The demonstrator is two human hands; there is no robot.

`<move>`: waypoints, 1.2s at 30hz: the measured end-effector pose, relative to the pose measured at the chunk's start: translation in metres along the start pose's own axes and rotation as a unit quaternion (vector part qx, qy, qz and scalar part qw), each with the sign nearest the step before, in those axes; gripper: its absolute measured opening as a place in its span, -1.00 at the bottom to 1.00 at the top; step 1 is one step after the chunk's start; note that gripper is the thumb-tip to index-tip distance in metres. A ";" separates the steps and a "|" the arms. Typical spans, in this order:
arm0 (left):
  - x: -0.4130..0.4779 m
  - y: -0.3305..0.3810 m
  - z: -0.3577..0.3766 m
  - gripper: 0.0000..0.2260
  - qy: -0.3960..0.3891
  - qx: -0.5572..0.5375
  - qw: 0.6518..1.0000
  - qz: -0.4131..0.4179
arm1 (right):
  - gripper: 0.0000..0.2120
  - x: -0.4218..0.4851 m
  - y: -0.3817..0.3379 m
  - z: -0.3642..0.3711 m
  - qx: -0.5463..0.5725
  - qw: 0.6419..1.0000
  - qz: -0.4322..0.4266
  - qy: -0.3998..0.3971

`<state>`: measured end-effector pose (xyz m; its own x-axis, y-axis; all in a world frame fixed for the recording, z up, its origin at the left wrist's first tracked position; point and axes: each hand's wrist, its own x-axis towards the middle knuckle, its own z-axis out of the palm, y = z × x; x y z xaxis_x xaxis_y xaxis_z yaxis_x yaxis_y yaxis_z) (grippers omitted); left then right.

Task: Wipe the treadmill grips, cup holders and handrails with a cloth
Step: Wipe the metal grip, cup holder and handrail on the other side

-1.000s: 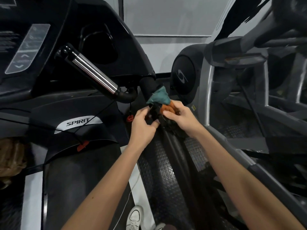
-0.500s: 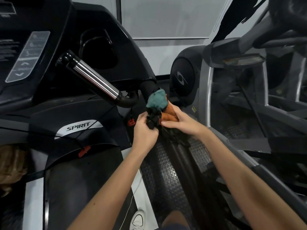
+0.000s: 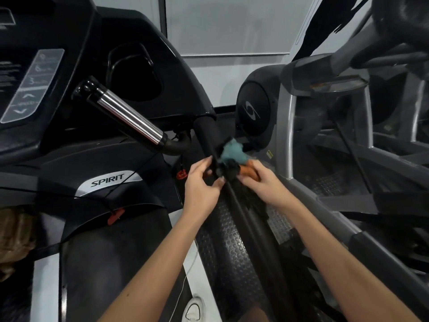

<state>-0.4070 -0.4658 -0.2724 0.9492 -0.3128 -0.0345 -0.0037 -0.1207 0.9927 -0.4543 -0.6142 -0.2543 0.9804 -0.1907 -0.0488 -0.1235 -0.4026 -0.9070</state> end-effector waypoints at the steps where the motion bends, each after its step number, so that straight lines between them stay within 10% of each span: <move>1: 0.000 0.001 0.000 -0.51 -0.002 0.003 1.000 -0.002 | -0.63 0.014 -0.004 0.004 0.021 0.999 0.017 -0.021; 16: -0.006 0.005 0.001 -0.50 0.003 -0.006 1.000 -0.016 | -0.62 -0.029 0.019 -0.009 -0.011 1.000 0.024 -0.014; 21: -0.014 -0.001 0.003 -0.57 0.002 0.002 1.000 -0.025 | -0.23 0.023 -0.007 0.007 0.055 0.996 0.017 -0.063; 36: -0.019 -0.001 0.009 -0.54 0.003 -0.045 0.996 -0.073 | -0.73 -0.053 0.032 -0.017 -0.020 0.999 -0.024 0.019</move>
<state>-0.4279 -0.4678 -0.2738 0.9393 -0.2929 -0.1784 0.1621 -0.0792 0.9836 -0.5130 -0.6322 -0.2731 0.9787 -0.2051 0.0106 -0.0842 -0.4477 -0.8902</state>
